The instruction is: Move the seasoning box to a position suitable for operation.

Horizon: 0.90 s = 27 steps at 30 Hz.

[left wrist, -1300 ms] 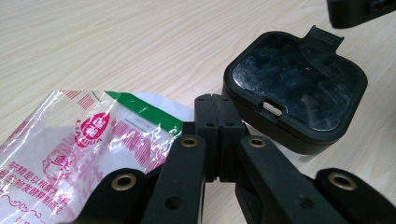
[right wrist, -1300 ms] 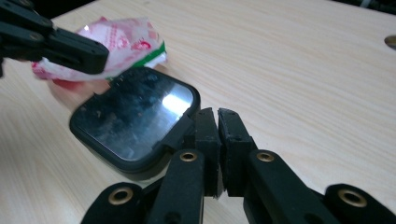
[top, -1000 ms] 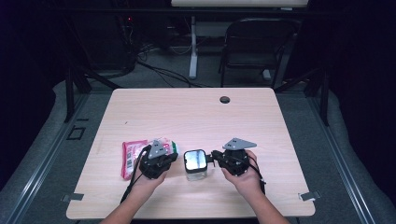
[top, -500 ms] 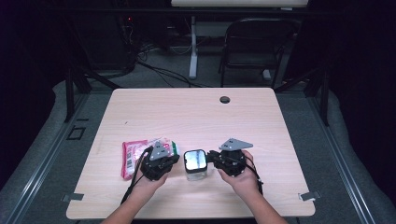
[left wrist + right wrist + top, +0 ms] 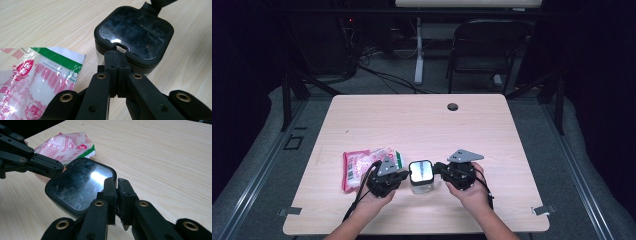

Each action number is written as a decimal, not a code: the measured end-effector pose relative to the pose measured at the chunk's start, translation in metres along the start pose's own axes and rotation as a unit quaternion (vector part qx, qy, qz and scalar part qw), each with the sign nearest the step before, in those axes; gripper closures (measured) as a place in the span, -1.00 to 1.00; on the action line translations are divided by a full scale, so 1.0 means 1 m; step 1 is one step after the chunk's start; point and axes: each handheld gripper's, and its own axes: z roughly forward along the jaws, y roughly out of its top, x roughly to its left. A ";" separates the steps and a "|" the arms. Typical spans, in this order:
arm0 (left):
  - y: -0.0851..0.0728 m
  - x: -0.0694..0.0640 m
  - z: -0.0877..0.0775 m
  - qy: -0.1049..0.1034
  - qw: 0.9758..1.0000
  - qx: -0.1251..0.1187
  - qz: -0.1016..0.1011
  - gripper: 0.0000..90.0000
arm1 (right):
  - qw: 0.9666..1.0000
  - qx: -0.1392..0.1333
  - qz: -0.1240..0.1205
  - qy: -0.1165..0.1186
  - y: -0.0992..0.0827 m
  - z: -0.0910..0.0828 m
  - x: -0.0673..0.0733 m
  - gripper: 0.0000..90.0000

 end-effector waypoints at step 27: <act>-0.003 -0.003 -0.001 -0.011 1.000 0.008 0.000 1.00 | 1.000 -0.002 0.008 0.005 -0.002 -0.001 -0.001 0.89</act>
